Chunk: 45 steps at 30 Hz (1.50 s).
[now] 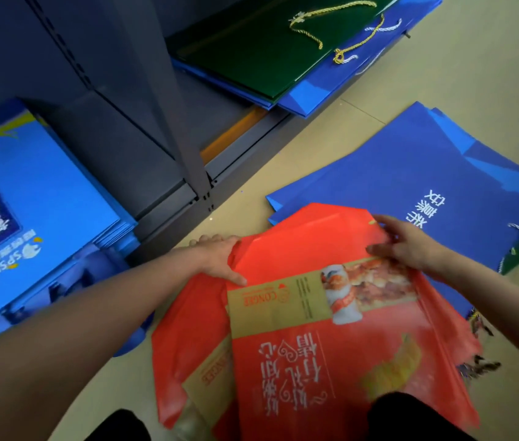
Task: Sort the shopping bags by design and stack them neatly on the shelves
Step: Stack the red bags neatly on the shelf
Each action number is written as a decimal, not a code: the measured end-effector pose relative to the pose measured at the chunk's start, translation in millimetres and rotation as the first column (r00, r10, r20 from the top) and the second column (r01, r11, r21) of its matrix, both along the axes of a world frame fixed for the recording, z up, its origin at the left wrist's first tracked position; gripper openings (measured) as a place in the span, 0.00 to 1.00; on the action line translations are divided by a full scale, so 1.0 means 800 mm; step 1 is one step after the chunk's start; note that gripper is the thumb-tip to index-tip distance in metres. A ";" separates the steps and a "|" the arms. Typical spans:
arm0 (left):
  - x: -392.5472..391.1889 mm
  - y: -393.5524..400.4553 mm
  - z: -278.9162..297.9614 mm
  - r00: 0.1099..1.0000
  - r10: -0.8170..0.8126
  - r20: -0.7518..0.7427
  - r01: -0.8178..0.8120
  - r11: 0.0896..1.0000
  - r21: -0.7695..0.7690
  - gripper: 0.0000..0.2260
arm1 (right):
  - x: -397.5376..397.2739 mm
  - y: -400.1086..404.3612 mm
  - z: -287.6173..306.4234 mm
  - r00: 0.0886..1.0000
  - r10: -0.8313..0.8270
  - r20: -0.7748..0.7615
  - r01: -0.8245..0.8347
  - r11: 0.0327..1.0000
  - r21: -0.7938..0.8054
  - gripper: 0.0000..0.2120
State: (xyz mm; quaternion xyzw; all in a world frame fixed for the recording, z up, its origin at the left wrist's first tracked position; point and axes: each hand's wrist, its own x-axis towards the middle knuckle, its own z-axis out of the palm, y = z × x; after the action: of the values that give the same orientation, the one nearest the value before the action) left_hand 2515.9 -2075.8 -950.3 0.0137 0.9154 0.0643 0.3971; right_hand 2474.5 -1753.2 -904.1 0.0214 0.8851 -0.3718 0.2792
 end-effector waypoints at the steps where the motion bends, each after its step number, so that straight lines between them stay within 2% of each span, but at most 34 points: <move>1: 0.001 -0.001 0.000 1.000 0.007 0.010 -0.007 1.000 0.003 0.48 | 0.006 0.002 -0.006 0.997 -0.029 0.070 0.031 0.999 -0.030 0.33; 3: 0.004 -0.003 -0.002 0.999 0.045 0.025 -0.046 0.999 0.027 0.47 | 0.014 0.001 -0.008 0.993 -0.038 0.115 0.043 0.998 -0.045 0.34; 4: 0.008 -0.004 -0.003 0.996 0.091 0.013 -0.092 0.994 0.051 0.46 | 0.013 0.000 -0.001 0.997 -0.018 0.076 0.022 0.999 -0.041 0.34; 7: 0.018 -0.007 -0.007 0.963 0.268 -0.026 -0.261 0.953 0.156 0.44 | -0.027 0.009 0.044 0.981 0.067 -0.179 -0.049 0.993 0.105 0.34; 8: 0.019 -0.009 -0.009 0.951 0.309 -0.027 -0.299 0.937 0.180 0.45 | -0.043 0.014 0.063 0.970 0.102 -0.222 -0.067 0.985 0.160 0.34; 10: 0.019 -0.012 -0.006 0.923 0.384 0.001 -0.374 0.898 0.231 0.45 | -0.062 0.013 0.087 0.963 0.181 -0.198 -0.137 0.966 0.218 0.34; 11: 0.016 -0.014 -0.001 0.890 0.452 0.056 -0.448 0.846 0.290 0.44 | -0.060 0.001 0.092 0.955 0.242 -0.169 -0.203 0.954 0.220 0.33; 14: 0.010 -0.016 0.021 0.753 0.599 0.271 -0.649 0.613 0.450 0.36 | -0.030 -0.056 0.064 0.877 0.467 -0.115 -0.436 0.873 0.218 0.31; 17: 0.009 -0.020 0.032 0.728 0.603 0.326 -0.678 0.564 0.472 0.27 | -0.007 -0.118 0.030 0.806 0.577 -0.133 -0.518 0.797 0.311 0.27; 20: 0.014 -0.031 0.025 0.740 0.553 0.383 -0.669 0.550 0.500 0.30 | -0.010 -0.165 0.015 0.783 0.620 -0.050 -0.572 0.749 0.336 0.24; 24: 0.020 -0.049 0.012 0.785 0.496 0.371 -0.619 0.631 0.467 0.23 | -0.012 -0.196 -0.004 0.717 0.697 0.009 -0.666 0.680 0.307 0.26; 27: 0.030 -0.051 0.009 0.820 0.489 0.296 -0.571 0.674 0.469 0.25 | -0.017 -0.196 -0.007 0.745 0.667 -0.007 -0.649 0.727 0.222 0.28; 29: 0.034 -0.050 0.011 0.850 0.481 0.216 -0.518 0.684 0.514 0.23 | -0.023 -0.194 -0.008 0.757 0.652 0.040 -0.648 0.741 0.176 0.31; 32: 0.036 -0.045 0.028 0.879 0.448 0.164 -0.451 0.667 0.593 0.21 | -0.029 -0.192 -0.007 0.726 0.673 0.142 -0.687 0.709 0.159 0.36; 34: 0.036 -0.040 0.047 0.900 0.419 0.119 -0.393 0.664 0.636 0.21 | -0.034 -0.185 -0.002 0.742 0.649 0.171 -0.669 0.734 0.115 0.37; 37: 0.022 -0.032 0.079 0.929 0.368 -0.046 -0.244 0.698 0.673 0.20 | -0.043 -0.162 0.022 0.802 0.560 0.207 -0.567 0.823 -0.032 0.26; 39: 0.005 -0.023 0.105 0.930 0.338 -0.144 -0.158 0.721 0.674 0.18 | -0.047 -0.142 0.043 0.822 0.526 0.217 -0.504 0.850 -0.149 0.15; 40: -0.005 -0.017 0.118 0.933 0.306 -0.190 -0.105 0.736 0.669 0.16 | -0.047 -0.133 0.056 0.830 0.517 0.210 -0.486 0.855 -0.181 0.12; 43: -0.043 0.010 0.158 0.906 0.129 -0.403 0.132 0.818 0.559 0.18 | -0.047 -0.100 0.087 0.871 0.477 0.115 -0.448 0.868 -0.213 0.08; 45: -0.075 0.039 0.183 0.833 0.021 -0.553 0.285 0.840 0.462 0.21 | -0.050 -0.071 0.111 0.920 0.391 0.032 -0.374 0.899 -0.230 0.09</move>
State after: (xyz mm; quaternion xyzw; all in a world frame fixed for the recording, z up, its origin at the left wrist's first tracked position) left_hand 2455.6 -2044.9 -803.7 0.2049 0.9325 0.2769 0.1089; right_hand 2434.7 -1810.3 -815.0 -0.1692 0.8141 -0.4038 0.3816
